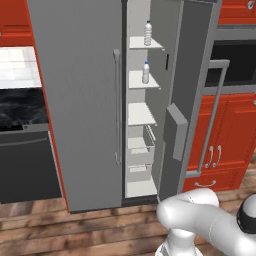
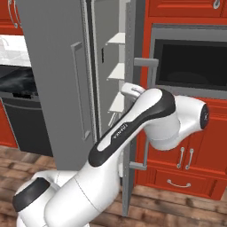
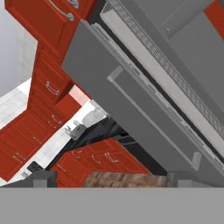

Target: Take the bottled waters from the counter and place them in the freezer to freeze. Close the freezer door after placing the bottles.

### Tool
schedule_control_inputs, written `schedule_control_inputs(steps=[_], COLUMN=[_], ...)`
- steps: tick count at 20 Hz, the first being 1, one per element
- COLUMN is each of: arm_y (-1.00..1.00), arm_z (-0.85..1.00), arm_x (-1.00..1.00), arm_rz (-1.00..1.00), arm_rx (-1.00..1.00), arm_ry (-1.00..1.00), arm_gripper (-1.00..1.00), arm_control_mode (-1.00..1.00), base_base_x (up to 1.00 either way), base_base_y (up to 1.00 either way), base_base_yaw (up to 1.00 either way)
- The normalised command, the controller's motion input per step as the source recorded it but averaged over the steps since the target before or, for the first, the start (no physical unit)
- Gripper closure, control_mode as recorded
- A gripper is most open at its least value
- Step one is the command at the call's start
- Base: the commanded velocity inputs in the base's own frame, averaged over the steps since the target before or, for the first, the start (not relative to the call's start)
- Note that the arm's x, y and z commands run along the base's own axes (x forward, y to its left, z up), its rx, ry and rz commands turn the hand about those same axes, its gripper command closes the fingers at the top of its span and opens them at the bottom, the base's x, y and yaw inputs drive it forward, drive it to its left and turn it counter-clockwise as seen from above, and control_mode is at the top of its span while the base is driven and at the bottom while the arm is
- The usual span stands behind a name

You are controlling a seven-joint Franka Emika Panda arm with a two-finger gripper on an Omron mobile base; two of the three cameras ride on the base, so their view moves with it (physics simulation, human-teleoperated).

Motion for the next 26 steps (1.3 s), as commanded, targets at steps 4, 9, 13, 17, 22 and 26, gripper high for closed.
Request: schedule_control_inputs(steps=[4, 9, 13, 17, 22, 26], arm_y=[-0.01, 0.0, 0.0, 0.0, 0.0, 0.0], arm_z=[-0.04, -0.16, -0.27, -0.19, -0.1, -0.09], arm_x=[0.25, 0.41, 0.29, 0.23, 0.26, 0.36], arm_rz=[0.0, 0.0, 0.0, 0.0, 0.0, 0.0], arm_rx=[0.0, -0.01, 0.0, 0.0, 0.0, 0.0], arm_ry=[0.0, 0.0, 0.0, 0.0, 0.0, 0.0], arm_gripper=[-1.0, -1.0, -1.0, -1.0, -1.0, -1.0], arm_control_mode=[-1.0, -1.0, -1.0, -1.0, -1.0, -1.0], base_base_x=[0.0, 0.0, 0.0, 0.0, 0.0, 0.0], base_base_y=[0.0, 0.0, 0.0, 0.0, 0.0, 0.0], base_base_yaw=[0.0, 0.0, 0.0, 0.0, 0.0, 0.0])
